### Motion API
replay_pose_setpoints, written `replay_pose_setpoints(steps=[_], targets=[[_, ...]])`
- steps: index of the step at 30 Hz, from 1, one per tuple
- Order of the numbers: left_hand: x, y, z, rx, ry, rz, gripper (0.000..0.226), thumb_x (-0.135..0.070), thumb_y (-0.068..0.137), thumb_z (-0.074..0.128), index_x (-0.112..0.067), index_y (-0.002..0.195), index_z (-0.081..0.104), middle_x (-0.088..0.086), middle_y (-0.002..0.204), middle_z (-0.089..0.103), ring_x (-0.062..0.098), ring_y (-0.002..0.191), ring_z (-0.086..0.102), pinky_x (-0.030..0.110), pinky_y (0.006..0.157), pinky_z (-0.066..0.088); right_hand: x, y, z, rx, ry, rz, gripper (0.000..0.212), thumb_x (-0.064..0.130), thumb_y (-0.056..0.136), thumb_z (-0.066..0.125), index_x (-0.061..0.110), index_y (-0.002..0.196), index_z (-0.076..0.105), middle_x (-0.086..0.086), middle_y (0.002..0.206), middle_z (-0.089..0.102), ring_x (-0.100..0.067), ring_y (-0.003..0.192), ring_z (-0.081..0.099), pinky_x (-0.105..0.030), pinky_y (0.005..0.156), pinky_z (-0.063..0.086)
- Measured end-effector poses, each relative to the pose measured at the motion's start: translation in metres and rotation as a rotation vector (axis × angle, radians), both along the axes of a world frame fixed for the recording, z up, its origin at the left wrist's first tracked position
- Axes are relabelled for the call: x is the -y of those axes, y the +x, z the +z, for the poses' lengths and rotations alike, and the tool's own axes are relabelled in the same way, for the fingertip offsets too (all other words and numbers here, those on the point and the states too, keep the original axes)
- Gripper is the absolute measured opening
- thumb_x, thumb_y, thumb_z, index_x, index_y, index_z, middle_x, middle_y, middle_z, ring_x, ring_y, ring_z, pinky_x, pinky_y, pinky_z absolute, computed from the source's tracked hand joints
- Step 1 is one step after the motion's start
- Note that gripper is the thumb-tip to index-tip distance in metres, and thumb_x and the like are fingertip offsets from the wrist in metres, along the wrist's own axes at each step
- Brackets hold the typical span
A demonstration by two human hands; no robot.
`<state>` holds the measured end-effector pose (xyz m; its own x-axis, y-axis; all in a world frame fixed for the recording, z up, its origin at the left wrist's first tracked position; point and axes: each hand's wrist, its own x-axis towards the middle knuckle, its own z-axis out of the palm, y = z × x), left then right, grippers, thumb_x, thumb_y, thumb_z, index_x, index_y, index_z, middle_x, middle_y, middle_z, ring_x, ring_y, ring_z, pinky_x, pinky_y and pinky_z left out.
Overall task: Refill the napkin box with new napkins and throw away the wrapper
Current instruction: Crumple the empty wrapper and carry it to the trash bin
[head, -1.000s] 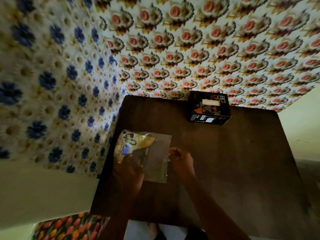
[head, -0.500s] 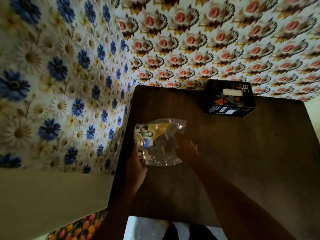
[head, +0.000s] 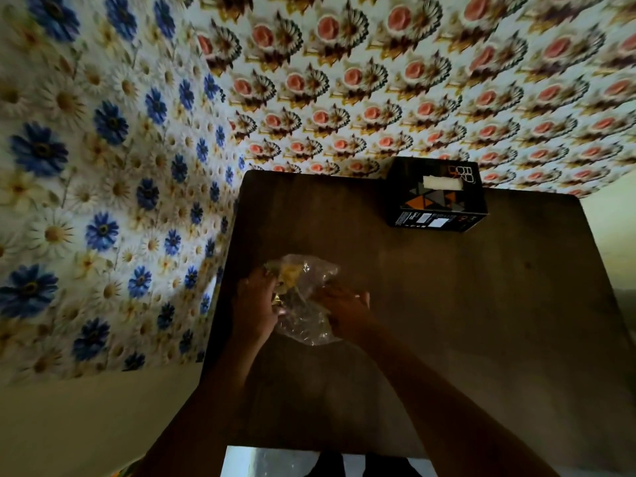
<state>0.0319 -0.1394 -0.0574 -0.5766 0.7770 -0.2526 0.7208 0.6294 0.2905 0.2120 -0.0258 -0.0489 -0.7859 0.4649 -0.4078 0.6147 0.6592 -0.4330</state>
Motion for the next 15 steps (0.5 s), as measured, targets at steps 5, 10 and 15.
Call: replay_pose_setpoints(steps=[5,10,15], targets=[[0.006,0.012,-0.001,-0.012,0.055,0.074,0.036,-0.027,0.080,0.081,-0.017,0.113,0.070,0.009,0.126,0.058,0.032,0.117,0.055,0.040,0.089,0.056,0.020,0.035,0.003,-0.196,0.134,-0.457,0.055,0.050,0.086,0.062,0.032,0.136,0.049,0.002,0.135,0.042,-0.018,0.124,0.040,-0.050,0.099,0.036],[0.010,0.034,0.003,0.161,0.179,0.218,0.043,-0.033,0.090,0.068,-0.024,0.129,0.054,-0.005,0.118,0.065,0.018,0.107,0.065,0.038,0.083,0.057,0.051,0.058,-0.018,-0.352,-0.207,-0.662,0.030,0.024,0.086,0.073,0.018,0.114,0.067,-0.004,0.112,0.066,-0.013,0.089,0.066,-0.008,0.069,0.051],[0.026,0.054,0.009,0.152,0.056,-0.007,0.058,-0.033,0.084,0.076,-0.032,0.138,0.054,-0.006,0.143,0.056,0.015,0.127,0.058,0.025,0.103,0.047,0.051,0.035,-0.023,-0.399,-0.188,-0.834,0.007,0.007,0.088,0.067,0.011,0.089,0.074,0.005,0.086,0.073,-0.014,0.072,0.069,-0.027,0.064,0.059]])
